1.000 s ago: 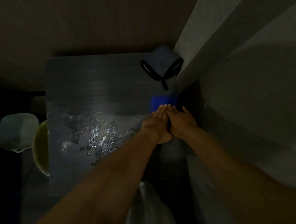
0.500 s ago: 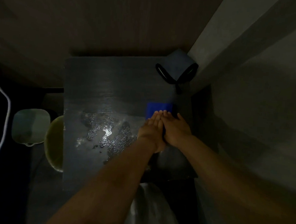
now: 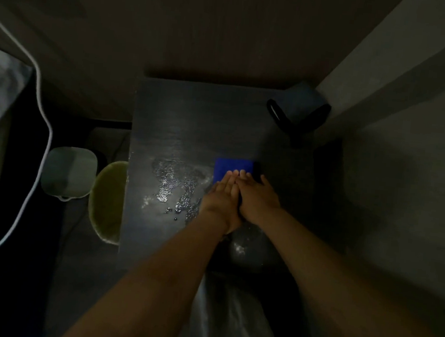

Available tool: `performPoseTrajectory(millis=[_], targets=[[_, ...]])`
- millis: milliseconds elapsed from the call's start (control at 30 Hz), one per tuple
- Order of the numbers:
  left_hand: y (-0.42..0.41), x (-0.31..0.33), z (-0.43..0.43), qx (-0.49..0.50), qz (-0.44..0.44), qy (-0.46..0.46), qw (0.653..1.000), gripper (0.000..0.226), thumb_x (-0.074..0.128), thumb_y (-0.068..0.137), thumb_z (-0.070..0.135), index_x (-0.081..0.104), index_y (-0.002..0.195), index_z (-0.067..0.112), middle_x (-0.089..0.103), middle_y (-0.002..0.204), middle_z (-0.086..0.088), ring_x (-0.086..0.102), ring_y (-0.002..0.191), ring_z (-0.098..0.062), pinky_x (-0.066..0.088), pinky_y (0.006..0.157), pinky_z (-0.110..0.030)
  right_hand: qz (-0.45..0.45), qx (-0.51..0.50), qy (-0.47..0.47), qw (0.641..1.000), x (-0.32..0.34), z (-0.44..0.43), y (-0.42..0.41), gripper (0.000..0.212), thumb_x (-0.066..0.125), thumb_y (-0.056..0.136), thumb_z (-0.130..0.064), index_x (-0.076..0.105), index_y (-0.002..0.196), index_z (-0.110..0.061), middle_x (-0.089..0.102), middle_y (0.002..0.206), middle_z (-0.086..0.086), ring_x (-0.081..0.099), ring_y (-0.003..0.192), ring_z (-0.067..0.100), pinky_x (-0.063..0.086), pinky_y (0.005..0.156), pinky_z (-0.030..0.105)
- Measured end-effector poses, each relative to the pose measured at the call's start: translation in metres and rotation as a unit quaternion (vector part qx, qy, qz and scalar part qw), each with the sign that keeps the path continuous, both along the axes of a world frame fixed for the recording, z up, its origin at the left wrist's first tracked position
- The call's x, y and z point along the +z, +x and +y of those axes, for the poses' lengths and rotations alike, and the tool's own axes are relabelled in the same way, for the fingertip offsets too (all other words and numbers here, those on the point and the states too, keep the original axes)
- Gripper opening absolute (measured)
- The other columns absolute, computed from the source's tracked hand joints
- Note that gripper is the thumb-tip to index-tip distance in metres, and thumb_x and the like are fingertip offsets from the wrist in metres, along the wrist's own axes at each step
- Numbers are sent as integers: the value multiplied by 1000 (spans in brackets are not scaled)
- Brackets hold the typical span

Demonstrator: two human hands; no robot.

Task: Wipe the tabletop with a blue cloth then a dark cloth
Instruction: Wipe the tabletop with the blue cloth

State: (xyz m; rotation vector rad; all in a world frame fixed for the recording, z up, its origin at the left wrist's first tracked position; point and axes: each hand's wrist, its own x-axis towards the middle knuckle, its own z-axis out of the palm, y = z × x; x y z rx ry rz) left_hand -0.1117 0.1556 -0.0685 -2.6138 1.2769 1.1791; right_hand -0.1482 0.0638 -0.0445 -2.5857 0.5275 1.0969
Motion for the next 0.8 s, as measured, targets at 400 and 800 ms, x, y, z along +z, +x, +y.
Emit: performPoseTrajectory(millis=[400, 800], targets=[[15, 2, 50, 50, -39, 18, 998, 83, 42, 98, 40, -15, 150, 9, -17, 160, -8, -15, 147, -19, 1, 121, -33, -30, 34, 0, 999, -1, 48, 27, 62, 37, 100, -32, 12, 155, -19, 12, 163, 1, 12, 150, 13, 1, 122, 38], [25, 9, 82, 101, -55, 43, 992, 92, 48, 94, 44, -20, 148, 12, -20, 158, -7, -18, 146, -21, -3, 118, -35, -6, 84, 1, 996, 1, 87, 52, 69, 45, 98, -27, 7, 155, -19, 6, 163, 2, 5, 151, 15, 4, 123, 43]])
